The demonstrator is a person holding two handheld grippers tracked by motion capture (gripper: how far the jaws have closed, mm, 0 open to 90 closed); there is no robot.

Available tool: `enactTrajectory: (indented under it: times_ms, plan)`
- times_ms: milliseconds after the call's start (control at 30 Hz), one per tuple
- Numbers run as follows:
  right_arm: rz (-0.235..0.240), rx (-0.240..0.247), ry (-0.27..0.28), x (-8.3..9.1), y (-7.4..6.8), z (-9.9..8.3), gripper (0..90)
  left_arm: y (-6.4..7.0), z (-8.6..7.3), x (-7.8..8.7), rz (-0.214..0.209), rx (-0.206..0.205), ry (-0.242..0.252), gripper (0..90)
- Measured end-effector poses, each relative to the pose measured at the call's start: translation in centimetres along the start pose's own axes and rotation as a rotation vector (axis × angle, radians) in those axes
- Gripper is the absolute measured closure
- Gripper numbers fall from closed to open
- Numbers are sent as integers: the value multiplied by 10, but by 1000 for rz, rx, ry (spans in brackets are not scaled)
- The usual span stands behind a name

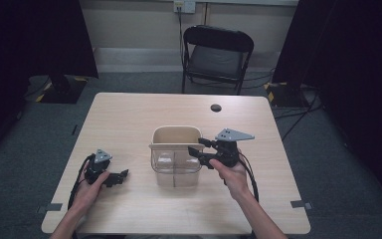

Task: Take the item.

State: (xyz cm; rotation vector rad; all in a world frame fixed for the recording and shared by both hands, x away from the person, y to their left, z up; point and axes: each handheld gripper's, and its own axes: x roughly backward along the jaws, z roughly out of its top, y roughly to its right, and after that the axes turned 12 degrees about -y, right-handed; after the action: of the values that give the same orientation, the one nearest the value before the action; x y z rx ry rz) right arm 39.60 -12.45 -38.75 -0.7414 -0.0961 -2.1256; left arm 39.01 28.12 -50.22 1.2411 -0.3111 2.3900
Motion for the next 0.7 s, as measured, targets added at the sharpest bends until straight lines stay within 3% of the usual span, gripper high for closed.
enactTrajectory:
  times_ms: [700]
  plan:
    - [-5,4,0,0,-1,0,440,0,0,0,1,1,0,93]
